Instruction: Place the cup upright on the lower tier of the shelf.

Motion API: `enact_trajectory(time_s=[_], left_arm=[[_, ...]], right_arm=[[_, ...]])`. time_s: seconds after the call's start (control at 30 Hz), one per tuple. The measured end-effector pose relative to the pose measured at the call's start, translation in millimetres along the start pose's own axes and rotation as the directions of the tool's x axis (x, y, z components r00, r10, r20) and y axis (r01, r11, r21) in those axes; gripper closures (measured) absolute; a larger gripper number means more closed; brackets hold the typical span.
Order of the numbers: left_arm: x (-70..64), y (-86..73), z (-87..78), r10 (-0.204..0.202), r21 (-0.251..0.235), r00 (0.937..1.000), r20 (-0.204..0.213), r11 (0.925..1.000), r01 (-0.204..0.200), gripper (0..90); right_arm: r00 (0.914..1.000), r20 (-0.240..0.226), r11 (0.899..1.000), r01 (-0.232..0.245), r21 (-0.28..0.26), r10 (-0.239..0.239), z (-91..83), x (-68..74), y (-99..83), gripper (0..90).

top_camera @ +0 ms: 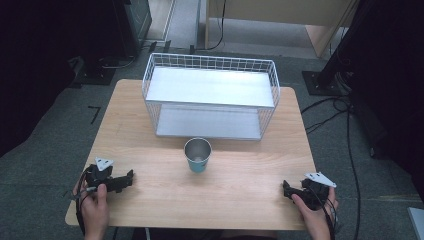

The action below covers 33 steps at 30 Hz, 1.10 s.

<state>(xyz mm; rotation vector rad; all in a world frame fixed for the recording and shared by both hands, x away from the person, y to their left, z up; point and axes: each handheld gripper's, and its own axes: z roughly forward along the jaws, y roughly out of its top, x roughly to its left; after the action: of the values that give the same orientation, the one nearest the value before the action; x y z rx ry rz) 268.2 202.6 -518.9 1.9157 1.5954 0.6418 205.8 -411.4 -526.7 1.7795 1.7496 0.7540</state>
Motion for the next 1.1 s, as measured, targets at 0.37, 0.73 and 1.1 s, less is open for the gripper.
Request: enact_trajectory(time_s=[0.37, 0.73, 1.1], left_arm=[[0.0, 0.0, 0.0, 0.000, 0.000, 1.0000, 0.000, 1.0000, 0.000, 0.0], [0.0, 0.0, 0.0, 0.001, 0.001, 1.0000, 0.000, 1.0000, -0.001, 0.0], [0.1, 0.0, 0.0, 0.001, 0.001, 1.0000, 0.000, 1.0000, -0.001, 0.0]], right_arm=[[0.9980, 0.046, 0.999, -0.043, -0.001, 0.043, -2.3, 7.4, -2.1, 0.0], [0.9995, -0.010, 0.999, -0.032, -0.029, 0.031, -8.7, 28.8, 10.5, 0.0], [0.9963, -0.076, 0.996, 0.036, -0.076, -0.041, -7.4, 69.2, 22.2, 0.0]])
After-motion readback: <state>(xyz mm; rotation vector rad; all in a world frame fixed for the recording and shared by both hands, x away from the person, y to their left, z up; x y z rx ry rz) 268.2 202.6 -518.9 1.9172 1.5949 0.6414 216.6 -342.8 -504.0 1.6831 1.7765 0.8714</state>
